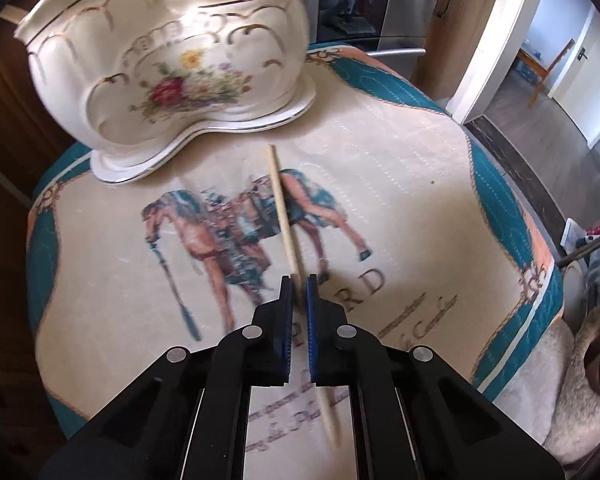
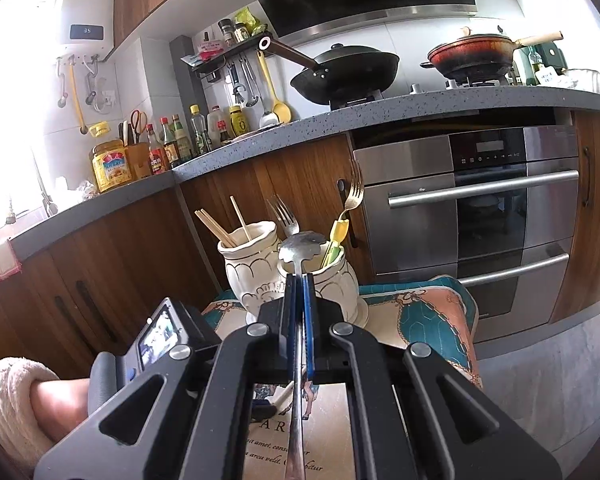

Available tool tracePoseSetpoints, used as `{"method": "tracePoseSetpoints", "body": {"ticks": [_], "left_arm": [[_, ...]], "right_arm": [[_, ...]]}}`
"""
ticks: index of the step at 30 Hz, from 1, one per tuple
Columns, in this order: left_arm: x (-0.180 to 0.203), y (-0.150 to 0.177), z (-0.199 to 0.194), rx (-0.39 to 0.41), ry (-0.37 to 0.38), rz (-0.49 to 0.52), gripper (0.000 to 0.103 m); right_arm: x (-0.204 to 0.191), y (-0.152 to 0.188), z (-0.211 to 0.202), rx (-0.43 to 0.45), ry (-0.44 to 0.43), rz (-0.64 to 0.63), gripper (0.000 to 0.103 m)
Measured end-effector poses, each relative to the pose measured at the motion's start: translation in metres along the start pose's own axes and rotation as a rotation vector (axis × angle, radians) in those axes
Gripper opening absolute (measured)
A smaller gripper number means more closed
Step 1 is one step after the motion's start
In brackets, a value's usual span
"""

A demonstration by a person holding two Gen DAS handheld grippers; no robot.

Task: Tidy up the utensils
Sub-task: 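Grasp the last wooden chopstick with the left gripper while the right lifts the spoon, then lift both held utensils and carry them above the white holder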

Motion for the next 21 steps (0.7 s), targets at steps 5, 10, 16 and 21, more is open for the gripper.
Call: {"method": "tracePoseSetpoints", "body": {"ticks": [5,10,16,21], "left_arm": [[-0.006,0.009,-0.024,0.11,0.024,0.02,0.005],[-0.013,0.005,-0.064,0.351,0.042,0.017,0.005],[-0.04,-0.027,-0.126,0.649,0.012,-0.043,0.005],[-0.076,-0.081,-0.145,0.773,0.028,-0.143,0.005]], "right_arm": [[0.004,0.002,0.003,0.005,0.012,0.014,0.003],[0.003,0.005,0.01,0.013,0.037,0.015,0.003],[-0.008,-0.014,0.032,0.073,0.073,-0.033,0.003],[-0.014,-0.043,0.068,0.133,0.093,-0.044,0.003]]}}
Point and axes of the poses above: each gripper's, at about its wrist camera, not at the fingertips, and z roughly the way its jaws point, x to its right, y to its underside, the point moved 6 cm from there along z, roughly the way its jaws point, and after that the axes turned 13 degrees about x, right-handed, at the moved point
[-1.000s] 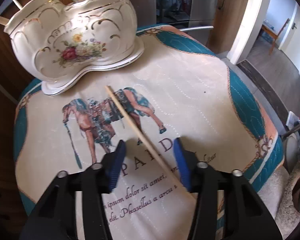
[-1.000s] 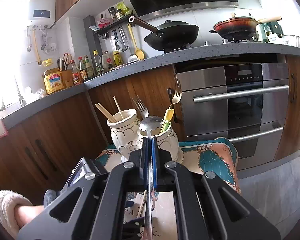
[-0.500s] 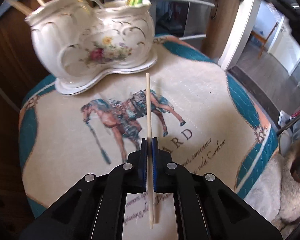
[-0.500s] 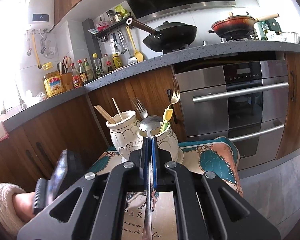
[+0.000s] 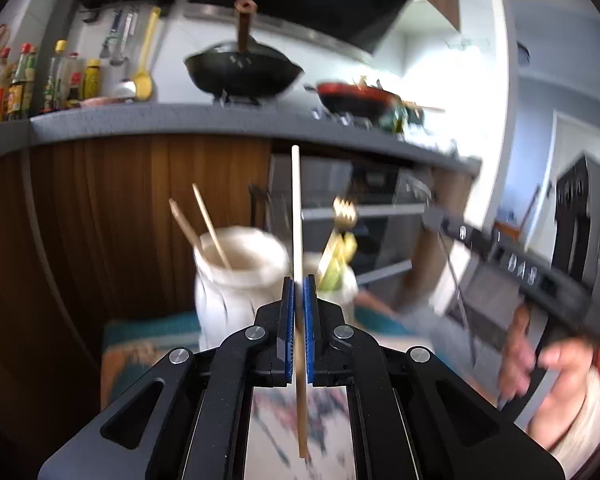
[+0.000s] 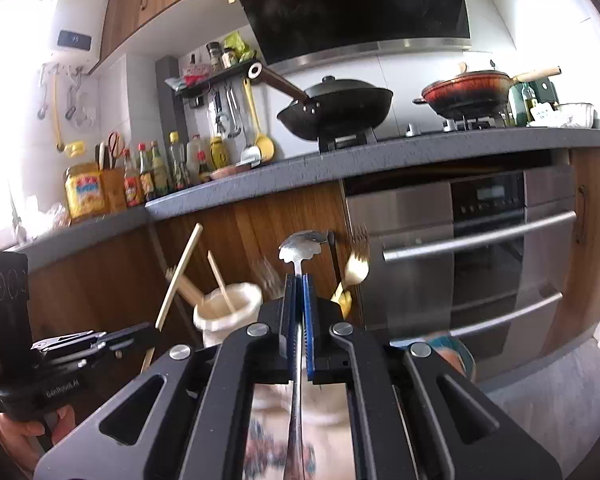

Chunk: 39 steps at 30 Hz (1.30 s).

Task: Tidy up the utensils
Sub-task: 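Lift both held utensils and carry them above the white holder, then drop the chopstick into the larger pot with the left while the right lowers the spoon into the smaller pot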

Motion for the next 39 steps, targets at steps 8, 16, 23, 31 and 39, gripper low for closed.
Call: {"method": "tracePoseSetpoints", "body": {"ticks": [8,16,23,31,39], "left_arm": [[-0.026,-0.058,0.039,0.161,-0.054,-0.057,0.005],[-0.028,-0.059,0.083,0.201,-0.135,0.051,0.005],[-0.014,-0.04,0.097,0.213,-0.166,0.186,0.005],[-0.019,-0.028,0.095,0.182,-0.166,0.182,0.005],[-0.021,-0.023,0.098,0.161,-0.172,0.176,0.005]], "right_arm": [[0.001,-0.017,0.06,0.101,0.036,0.044,0.003],[0.008,0.0,0.096,0.138,0.043,0.077,0.004],[0.01,0.013,0.104,0.132,0.063,0.045,0.004],[0.013,0.014,0.1,0.145,0.06,0.057,0.004],[0.006,0.007,0.109,0.21,0.106,-0.019,0.004]]}}
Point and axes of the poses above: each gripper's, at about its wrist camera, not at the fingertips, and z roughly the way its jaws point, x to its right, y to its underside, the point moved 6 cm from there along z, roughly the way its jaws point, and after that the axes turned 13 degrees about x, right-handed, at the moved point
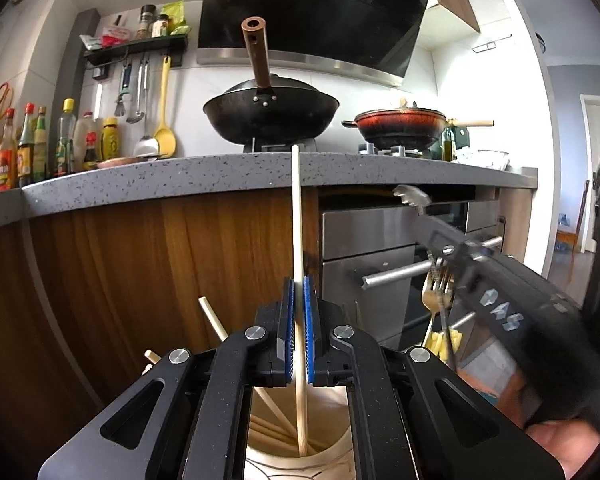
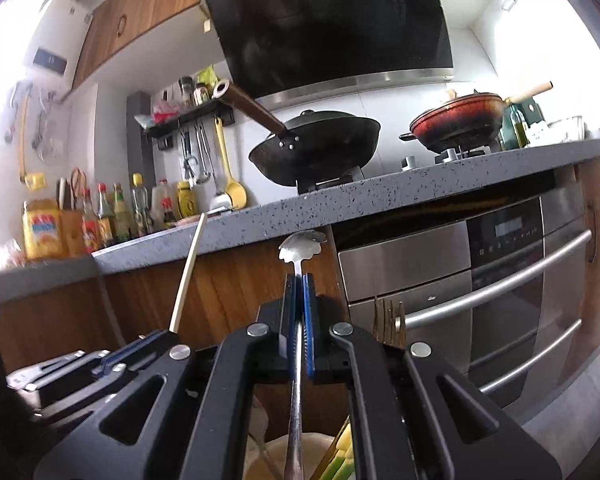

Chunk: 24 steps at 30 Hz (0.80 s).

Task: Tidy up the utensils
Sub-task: 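Drop the chopstick into the larger pot with the left while the right lowers the spoon into the smaller pot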

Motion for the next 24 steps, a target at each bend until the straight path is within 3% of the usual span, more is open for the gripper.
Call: {"method": "tracePoseSetpoints", "body": {"ticks": [14,18,24], "left_arm": [[-0.01,0.012,-0.01,-0.027,-0.007,-0.039,0.005],[-0.012,0.011,-0.019,-0.012,-0.023,-0.028,0.025],[-0.017,0.004,-0.032,-0.005,-0.031,-0.04,0.032]], "right_arm": [[-0.01,0.018,-0.019,-0.117,-0.078,-0.06,0.003],[-0.012,0.026,-0.026,-0.149,-0.096,-0.085,0.003],[-0.011,0.04,-0.023,-0.247,-0.116,-0.067,0.004]]}}
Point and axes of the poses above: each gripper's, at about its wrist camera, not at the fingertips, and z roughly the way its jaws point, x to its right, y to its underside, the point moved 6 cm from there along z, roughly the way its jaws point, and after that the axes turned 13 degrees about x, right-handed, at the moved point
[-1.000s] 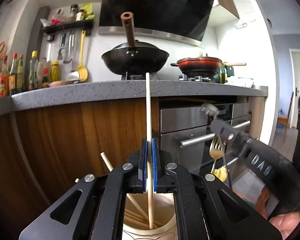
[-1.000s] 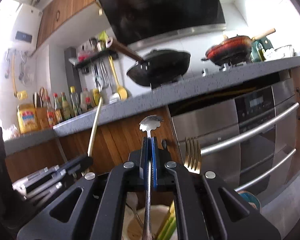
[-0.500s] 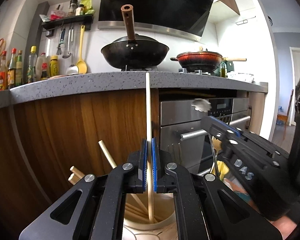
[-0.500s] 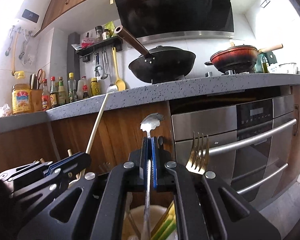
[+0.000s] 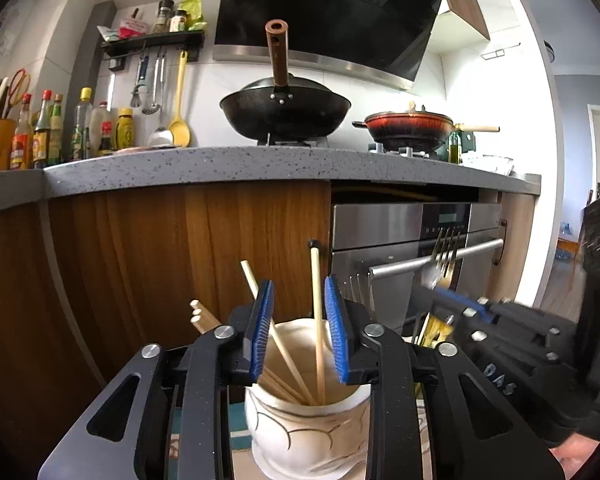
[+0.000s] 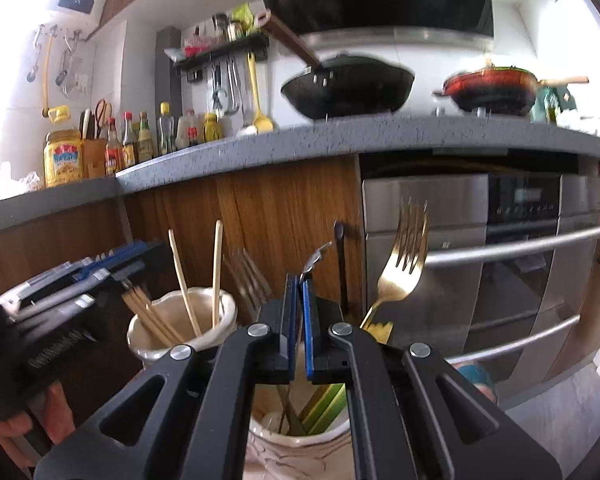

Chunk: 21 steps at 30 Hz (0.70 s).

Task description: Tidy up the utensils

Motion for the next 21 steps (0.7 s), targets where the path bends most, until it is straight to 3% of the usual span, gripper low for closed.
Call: {"method": "tracePoseSetpoints", "body": {"ticks": [3,5,7,13,17,21], "left_arm": [[-0.002,-0.004,-0.012,0.008,-0.005,-0.007,0.036],[-0.003,-0.006,-0.021,0.01,-0.001,-0.011,0.041],[-0.003,-0.008,-0.031,0.015,0.0,-0.003,0.048],[-0.001,-0.004,-0.066,0.017,0.012,-0.001,0.052],[0.004,0.013,-0.09,-0.002,0.026,-0.001,0.055],[0.011,0.033,-0.105,-0.007,0.024,0.062,0.064]], "right_arm": [[0.003,0.003,-0.003,-0.01,-0.003,0.02,0.017],[0.004,0.002,-0.011,0.002,-0.011,0.036,0.045],[0.006,0.0,-0.021,0.017,-0.011,0.045,0.046],[0.016,0.008,-0.064,-0.006,0.021,0.051,0.05],[0.022,0.018,-0.091,-0.031,0.03,0.058,0.05],[0.022,0.032,-0.112,-0.054,0.057,0.016,0.053]]}}
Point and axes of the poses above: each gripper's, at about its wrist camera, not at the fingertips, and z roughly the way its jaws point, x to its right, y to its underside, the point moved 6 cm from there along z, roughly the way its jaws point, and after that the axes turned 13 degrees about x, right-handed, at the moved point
